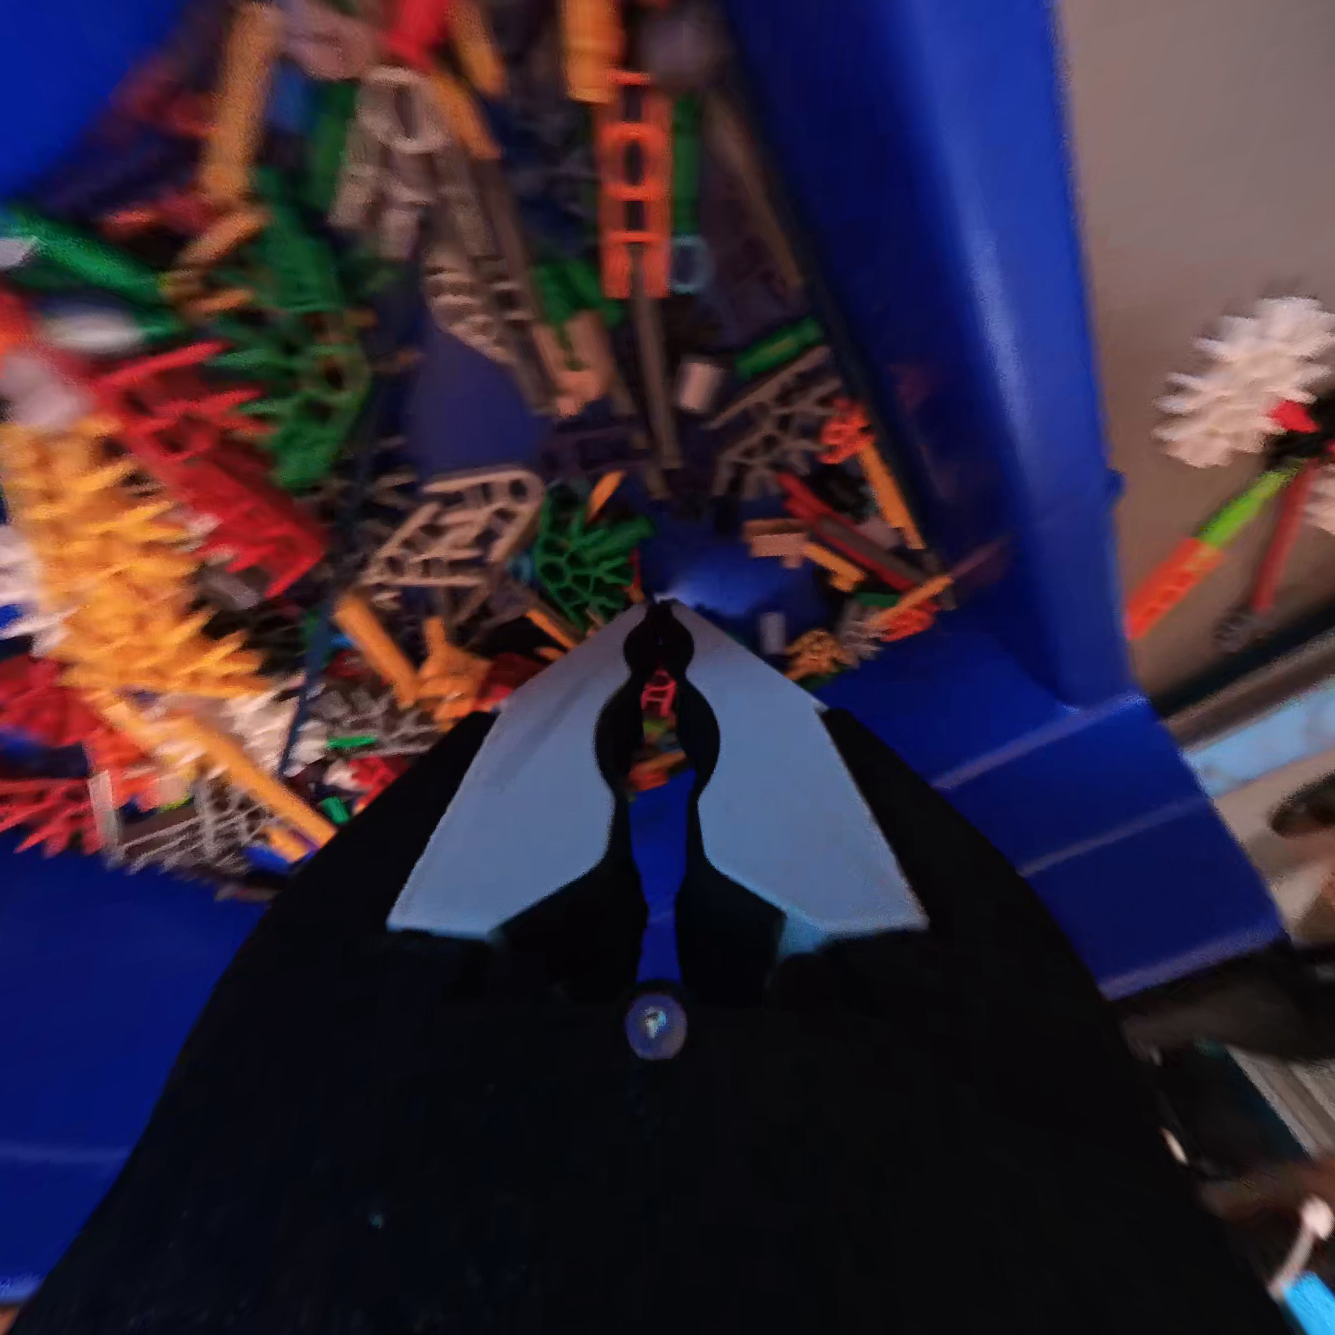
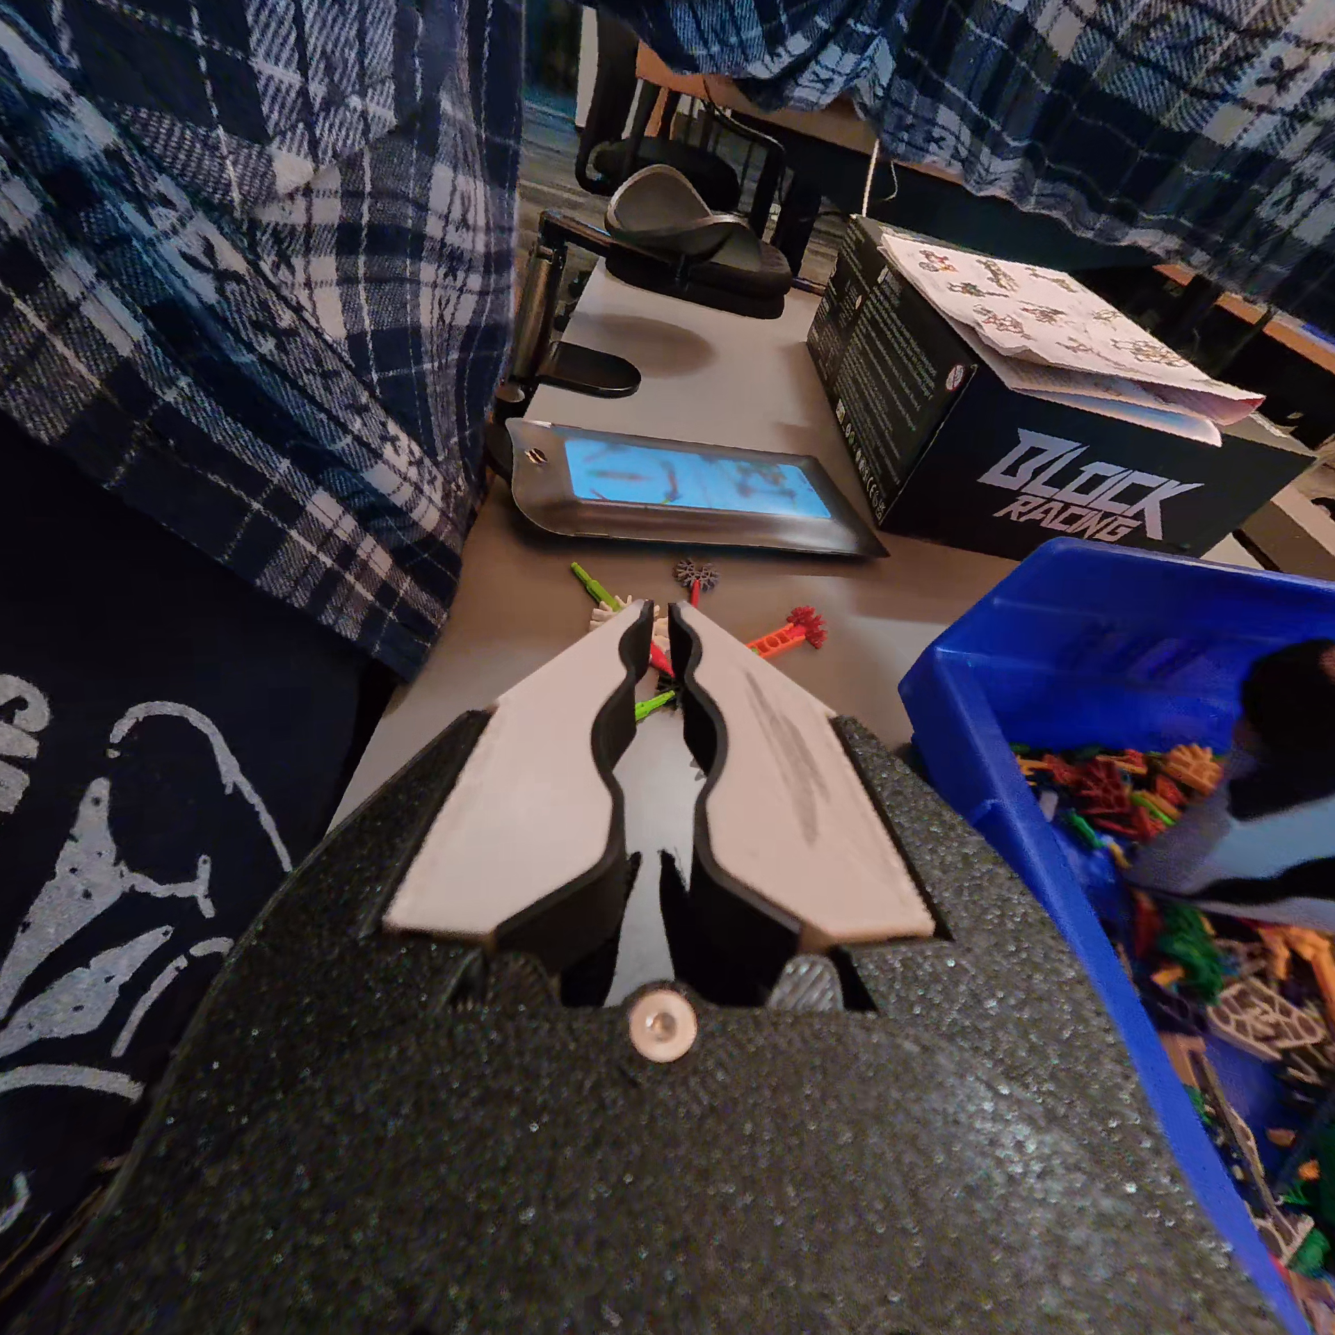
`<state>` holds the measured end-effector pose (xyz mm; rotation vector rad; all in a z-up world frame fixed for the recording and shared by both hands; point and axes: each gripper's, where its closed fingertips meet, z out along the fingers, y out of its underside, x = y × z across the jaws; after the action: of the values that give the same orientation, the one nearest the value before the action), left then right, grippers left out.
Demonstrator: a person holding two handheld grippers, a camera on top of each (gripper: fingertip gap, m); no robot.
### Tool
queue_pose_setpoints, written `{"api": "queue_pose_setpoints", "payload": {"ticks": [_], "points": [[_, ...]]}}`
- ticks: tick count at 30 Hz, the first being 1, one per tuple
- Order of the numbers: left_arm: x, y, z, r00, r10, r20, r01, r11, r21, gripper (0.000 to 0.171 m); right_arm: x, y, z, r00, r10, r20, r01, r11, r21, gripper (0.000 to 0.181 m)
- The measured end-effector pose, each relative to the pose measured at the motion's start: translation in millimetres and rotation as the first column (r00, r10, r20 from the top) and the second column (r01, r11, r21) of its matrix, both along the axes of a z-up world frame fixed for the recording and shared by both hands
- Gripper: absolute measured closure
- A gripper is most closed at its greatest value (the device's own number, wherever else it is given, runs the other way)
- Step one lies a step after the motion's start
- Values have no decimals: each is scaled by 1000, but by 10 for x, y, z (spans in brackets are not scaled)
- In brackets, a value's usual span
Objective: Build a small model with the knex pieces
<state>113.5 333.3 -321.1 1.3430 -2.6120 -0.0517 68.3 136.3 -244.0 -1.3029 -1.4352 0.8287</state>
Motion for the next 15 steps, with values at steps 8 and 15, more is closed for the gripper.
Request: {"api": "queue_pose_setpoints", "payload": {"ticks": [8, 15], "points": [[-181, -405, 157, 999, 11, -41, -19, 979, -205, 171, -1, -22, 11, 1000, 11, -2, -11, 1000, 0, 178], [-201, -405, 51, 999, 12, -44, -19, 985, -171, 165, 4, -21, 23, 1000, 9, -4, -9, 1000, 8, 178]]}}
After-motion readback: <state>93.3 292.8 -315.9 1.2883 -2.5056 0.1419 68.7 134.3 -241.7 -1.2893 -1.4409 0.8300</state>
